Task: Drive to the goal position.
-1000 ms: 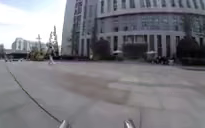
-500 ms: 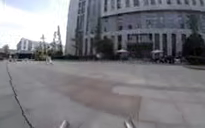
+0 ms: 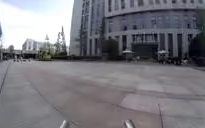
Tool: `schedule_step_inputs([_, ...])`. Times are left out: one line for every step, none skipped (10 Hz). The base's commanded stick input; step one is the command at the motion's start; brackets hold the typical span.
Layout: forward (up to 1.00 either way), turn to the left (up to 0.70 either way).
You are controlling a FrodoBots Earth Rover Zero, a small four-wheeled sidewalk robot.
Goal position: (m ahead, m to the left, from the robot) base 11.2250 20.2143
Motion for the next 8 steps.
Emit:
schedule_step_inputs([0.0, 0.0])
schedule_step_inputs([0.0, 0.0])
schedule_step_inputs([0.39, 0.0])
schedule_step_inputs([0.45, 0.0])
schedule_step_inputs([0.45, 0.0])
schedule_step_inputs([0.53, 0.0])
schedule_step_inputs([0.7, 0.0])
schedule_step_inputs([0.7, 0.0])
